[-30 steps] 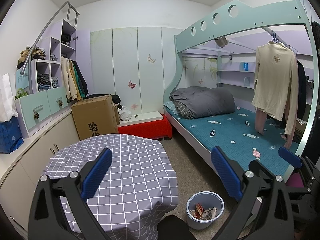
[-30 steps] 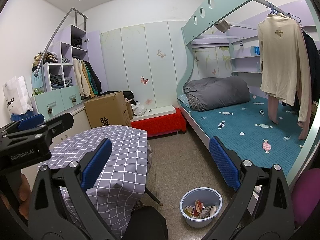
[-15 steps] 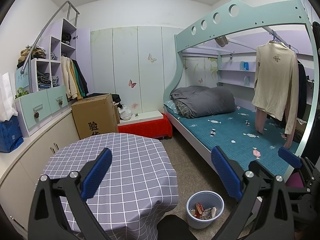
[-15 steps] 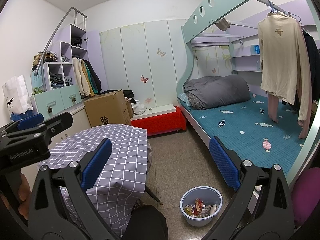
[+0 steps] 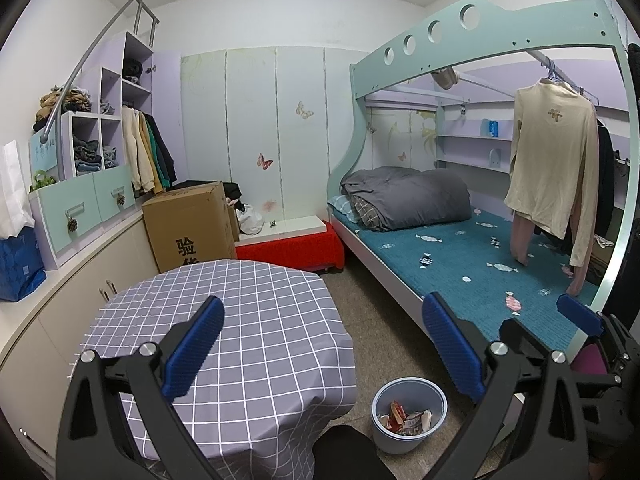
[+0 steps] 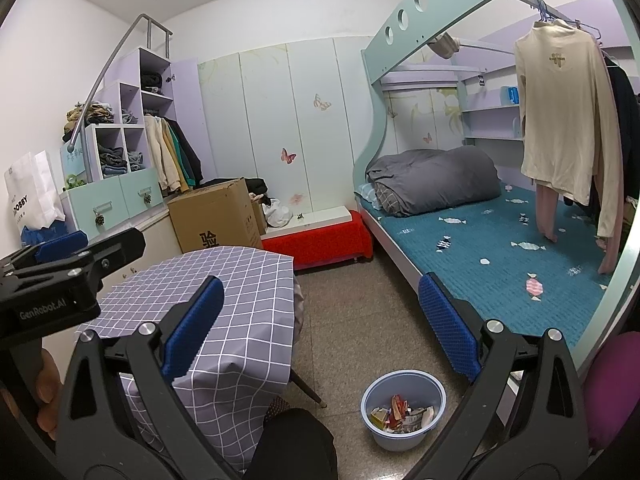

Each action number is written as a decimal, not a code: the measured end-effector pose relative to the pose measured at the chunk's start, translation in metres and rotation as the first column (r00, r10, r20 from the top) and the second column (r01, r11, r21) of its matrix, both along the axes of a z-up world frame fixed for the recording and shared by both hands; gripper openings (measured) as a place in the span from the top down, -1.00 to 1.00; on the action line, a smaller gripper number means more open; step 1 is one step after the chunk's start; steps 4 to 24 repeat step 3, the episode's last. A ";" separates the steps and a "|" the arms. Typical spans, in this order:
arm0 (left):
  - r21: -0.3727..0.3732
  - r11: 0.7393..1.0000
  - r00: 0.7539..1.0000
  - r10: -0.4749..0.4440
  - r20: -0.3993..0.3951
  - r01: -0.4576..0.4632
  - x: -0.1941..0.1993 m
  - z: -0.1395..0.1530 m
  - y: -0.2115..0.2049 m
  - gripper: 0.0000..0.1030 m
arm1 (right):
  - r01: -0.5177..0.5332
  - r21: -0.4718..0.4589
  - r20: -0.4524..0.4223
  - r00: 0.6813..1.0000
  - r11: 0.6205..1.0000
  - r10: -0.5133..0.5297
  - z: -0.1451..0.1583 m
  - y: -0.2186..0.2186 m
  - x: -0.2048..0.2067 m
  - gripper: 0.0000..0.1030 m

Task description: Collect trash

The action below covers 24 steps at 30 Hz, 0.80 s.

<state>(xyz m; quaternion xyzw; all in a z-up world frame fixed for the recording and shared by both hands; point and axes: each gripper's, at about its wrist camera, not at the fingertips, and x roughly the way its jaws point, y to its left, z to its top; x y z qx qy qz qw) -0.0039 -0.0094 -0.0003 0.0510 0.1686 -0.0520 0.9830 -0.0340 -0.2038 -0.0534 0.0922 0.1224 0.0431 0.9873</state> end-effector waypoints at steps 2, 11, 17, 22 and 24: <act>-0.001 1.000 1.000 0.005 -0.011 -0.005 0.004 -0.001 0.002 -0.89 | -0.002 0.003 -0.005 1.000 1.000 0.002 -0.004 0.002 0.000 -0.86; -0.001 1.000 1.000 0.008 -0.014 -0.008 0.004 -0.003 0.003 -0.89 | -0.001 0.003 -0.009 1.000 1.000 0.002 -0.006 0.004 0.000 -0.86; -0.001 1.000 1.000 0.008 -0.014 -0.008 0.004 -0.003 0.003 -0.89 | -0.001 0.003 -0.009 1.000 1.000 0.002 -0.006 0.004 0.000 -0.86; -0.001 1.000 1.000 0.008 -0.014 -0.008 0.004 -0.003 0.003 -0.89 | -0.001 0.003 -0.009 1.000 1.000 0.002 -0.006 0.004 0.000 -0.86; -0.001 1.000 1.000 0.008 -0.014 -0.008 0.004 -0.003 0.003 -0.89 | -0.001 0.003 -0.009 1.000 1.000 0.002 -0.006 0.004 0.000 -0.86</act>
